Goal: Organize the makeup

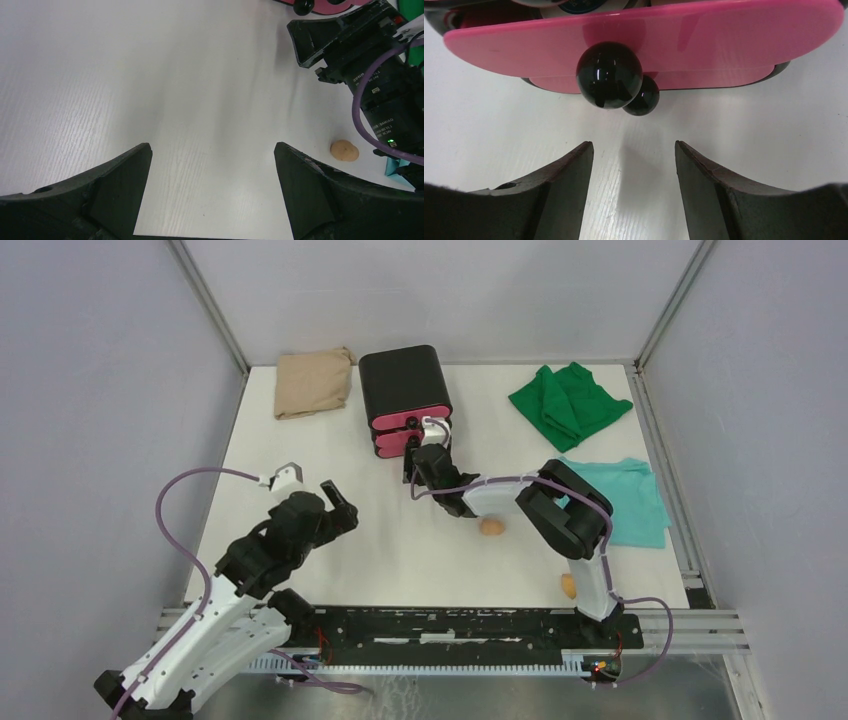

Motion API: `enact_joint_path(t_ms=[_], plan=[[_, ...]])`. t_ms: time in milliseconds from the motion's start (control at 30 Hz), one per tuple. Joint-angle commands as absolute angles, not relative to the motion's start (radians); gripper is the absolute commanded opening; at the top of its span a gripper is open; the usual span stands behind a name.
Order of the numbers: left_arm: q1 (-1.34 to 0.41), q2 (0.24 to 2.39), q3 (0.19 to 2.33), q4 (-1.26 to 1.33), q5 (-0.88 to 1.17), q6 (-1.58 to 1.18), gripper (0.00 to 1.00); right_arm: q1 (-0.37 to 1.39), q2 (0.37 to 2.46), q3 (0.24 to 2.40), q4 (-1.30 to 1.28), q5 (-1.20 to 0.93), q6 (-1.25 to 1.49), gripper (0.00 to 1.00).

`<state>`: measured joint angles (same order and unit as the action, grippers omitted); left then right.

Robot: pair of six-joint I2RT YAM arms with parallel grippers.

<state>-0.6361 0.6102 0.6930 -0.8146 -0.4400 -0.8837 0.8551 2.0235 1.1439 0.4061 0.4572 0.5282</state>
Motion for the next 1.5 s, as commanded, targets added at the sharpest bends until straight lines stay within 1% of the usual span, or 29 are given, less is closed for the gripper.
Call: enact_joint_path(t_ms=[0, 100, 267, 467, 733, 833, 967, 1067, 1200, 1267, 1467], plan=[[-0.632, 0.594, 0.729, -0.817, -0.485, -0.871, 1.00, 0.851, 2.070, 1.219, 0.445, 0.490, 0.547, 0.67], [-0.632, 0.586, 0.724, -0.815, -0.487, -0.874, 1.00, 0.851, 2.101, 1.253, 0.442, 0.496, 0.537, 0.66], [-0.632, 0.592, 0.732, -0.819, -0.491, -0.865, 1.00, 0.838, 2.140, 1.285, 0.459, 0.494, 0.537, 0.59], [-0.632, 0.596, 0.724, -0.814, -0.488, -0.870, 1.00, 0.826, 2.167, 1.344, 0.454, 0.492, 0.495, 0.57], [-0.633, 0.598, 0.723, -0.813, -0.486, -0.870, 1.00, 0.816, 2.202, 1.416, 0.408, 0.469, 0.502, 0.49], [-0.632, 0.596, 0.724, -0.813, -0.489, -0.870, 1.00, 0.814, 2.210, 1.419, 0.398, 0.461, 0.512, 0.48], [-0.632, 0.597, 0.723, -0.813, -0.489, -0.870, 1.00, 0.813, 2.208, 1.408, 0.399, 0.462, 0.516, 0.50], [-0.632, 0.599, 0.724, -0.813, -0.490, -0.869, 1.00, 0.812, 2.200, 1.400, 0.398, 0.463, 0.514, 0.43], [-0.633, 0.597, 0.725, -0.815, -0.490, -0.870, 1.00, 0.809, 2.178, 1.378, 0.392, 0.441, 0.536, 0.29], [-0.632, 0.596, 0.730, -0.815, -0.486, -0.870, 1.00, 0.810, 2.162, 1.362, 0.390, 0.397, 0.534, 0.20], [-0.632, 0.580, 0.733, -0.818, -0.479, -0.882, 1.00, 0.817, 2.051, 1.249, 0.343, 0.301, 0.565, 0.16]])
